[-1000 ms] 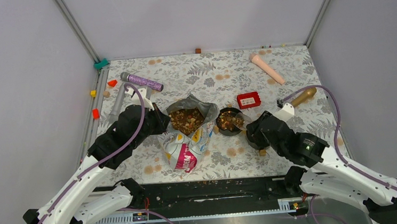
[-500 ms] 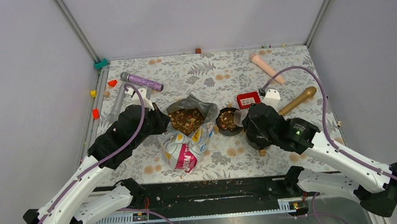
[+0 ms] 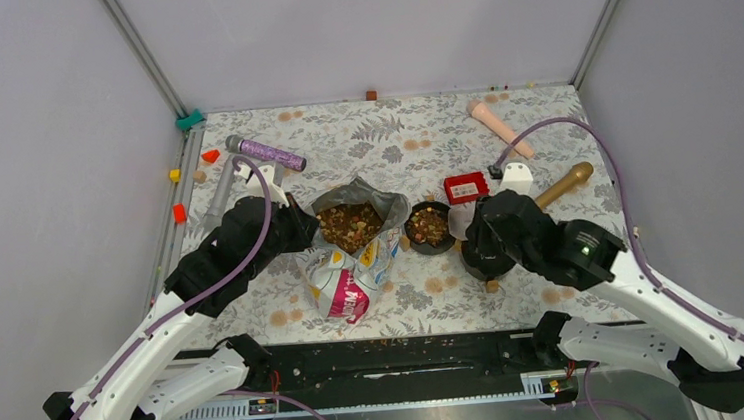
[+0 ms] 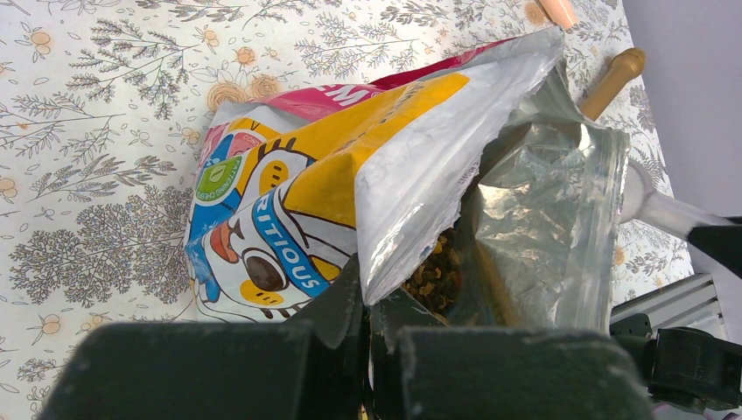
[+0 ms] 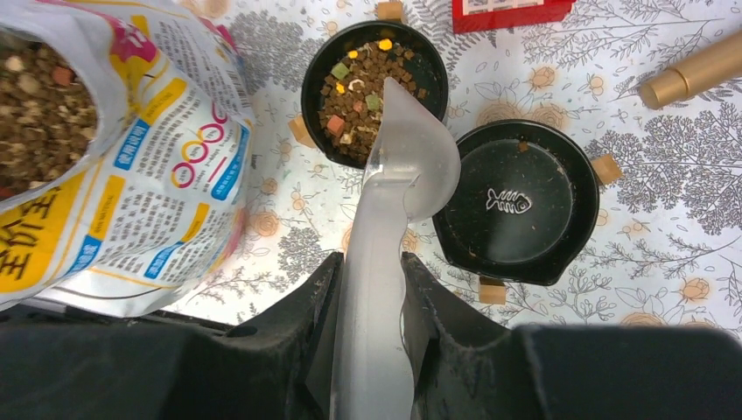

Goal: Serve the pet food
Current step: Pour the pet food into the pet food bowl, then collect the pet food from the pet food bag.

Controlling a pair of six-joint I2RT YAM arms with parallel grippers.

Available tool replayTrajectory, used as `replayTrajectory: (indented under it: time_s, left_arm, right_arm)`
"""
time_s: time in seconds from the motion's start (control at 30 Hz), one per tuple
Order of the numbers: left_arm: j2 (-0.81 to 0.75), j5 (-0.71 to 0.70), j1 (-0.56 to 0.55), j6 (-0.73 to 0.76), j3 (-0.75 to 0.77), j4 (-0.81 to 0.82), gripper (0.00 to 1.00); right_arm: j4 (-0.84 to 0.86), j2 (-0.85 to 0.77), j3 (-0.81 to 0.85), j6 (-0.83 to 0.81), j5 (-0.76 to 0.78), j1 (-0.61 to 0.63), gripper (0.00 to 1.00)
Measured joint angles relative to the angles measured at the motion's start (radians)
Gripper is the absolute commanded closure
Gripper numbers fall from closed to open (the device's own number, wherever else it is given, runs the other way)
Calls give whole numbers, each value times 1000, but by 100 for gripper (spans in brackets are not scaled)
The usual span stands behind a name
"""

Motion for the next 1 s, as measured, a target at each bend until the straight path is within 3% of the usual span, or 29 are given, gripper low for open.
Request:
replayTrajectory:
  time_s: [0.3, 0.57, 0.8, 1.0]
  left_arm:
    - [2, 0, 0, 6, 0, 0, 100]
    - [-1, 3, 0, 20, 0, 2, 100]
    - [-6, 5, 0, 32, -2, 2, 100]
    - [-6, 8, 0, 34, -2, 2, 100]
  right_arm:
    - [0, -214, 57, 26, -75, 0, 100]
    - [117, -259, 214, 44, -344, -2, 100]
    - [63, 43, 417, 19, -510, 3, 100]
    - [-152, 424, 670, -85, -406, 83, 100]
